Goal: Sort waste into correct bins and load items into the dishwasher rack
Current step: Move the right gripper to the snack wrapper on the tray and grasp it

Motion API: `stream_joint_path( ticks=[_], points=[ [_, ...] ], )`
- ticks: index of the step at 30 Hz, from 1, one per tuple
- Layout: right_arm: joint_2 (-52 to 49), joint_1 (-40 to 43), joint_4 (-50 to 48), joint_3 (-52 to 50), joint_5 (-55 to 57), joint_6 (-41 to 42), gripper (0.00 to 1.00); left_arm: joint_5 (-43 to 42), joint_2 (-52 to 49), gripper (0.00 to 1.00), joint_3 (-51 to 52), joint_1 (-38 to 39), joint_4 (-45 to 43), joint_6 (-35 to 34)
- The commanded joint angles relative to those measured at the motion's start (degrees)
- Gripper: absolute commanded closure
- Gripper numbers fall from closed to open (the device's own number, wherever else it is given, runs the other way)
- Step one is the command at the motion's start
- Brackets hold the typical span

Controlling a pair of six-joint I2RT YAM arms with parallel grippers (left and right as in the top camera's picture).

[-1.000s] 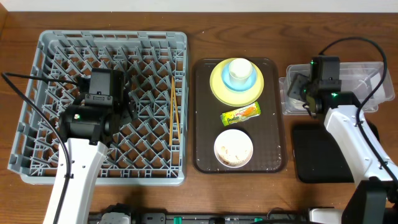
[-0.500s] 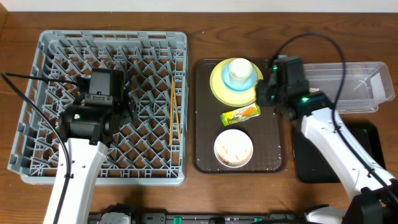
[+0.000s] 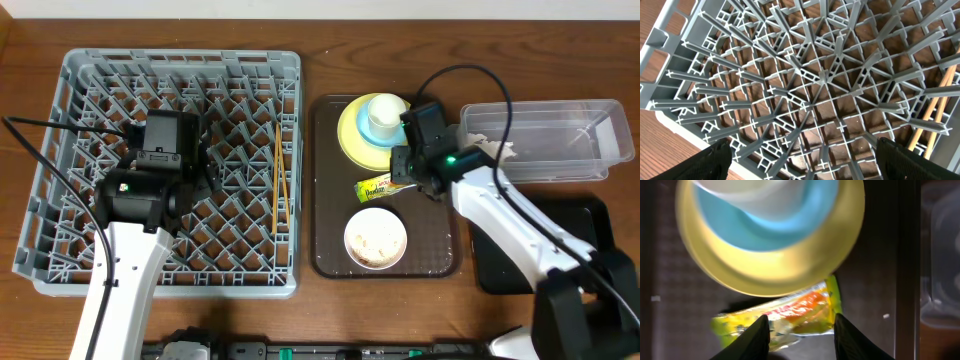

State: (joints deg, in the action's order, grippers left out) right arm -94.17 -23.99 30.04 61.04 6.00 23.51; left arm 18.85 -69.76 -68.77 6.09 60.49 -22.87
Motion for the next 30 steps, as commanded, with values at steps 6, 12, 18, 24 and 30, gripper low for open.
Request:
stream_joint_path(
  ticks=[6, 12, 18, 24, 30],
  points=[
    [-6.97, -0.2, 0.24, 0.59, 2.99, 2.71, 0.59, 1.16, -0.11, 0.07, 0.31, -0.24, 0.31, -0.33],
    [-10.51, -0.2, 0.2, 0.61, 2.97, 2.86, 0.56, 1.16, -0.11, 0.07, 0.31, -0.24, 0.31, -0.33],
    [-11.23, -0.2, 0.2, 0.57, 2.93, 2.86, 0.55, 1.16, -0.13, 0.07, 0.31, -0.24, 0.31, -0.33],
    [-11.23, -0.2, 1.07, 0.26, 2.58, 5.42, 0.55, 1.16, -0.13, 0.07, 0.31, -0.24, 0.31, -0.33],
    [-11.23, -0.2, 1.14, -0.81, 2.58, 5.4, 0.25, 1.16, -0.13, 0.07, 0.31, -0.24, 0.31, -0.33]
  ],
)
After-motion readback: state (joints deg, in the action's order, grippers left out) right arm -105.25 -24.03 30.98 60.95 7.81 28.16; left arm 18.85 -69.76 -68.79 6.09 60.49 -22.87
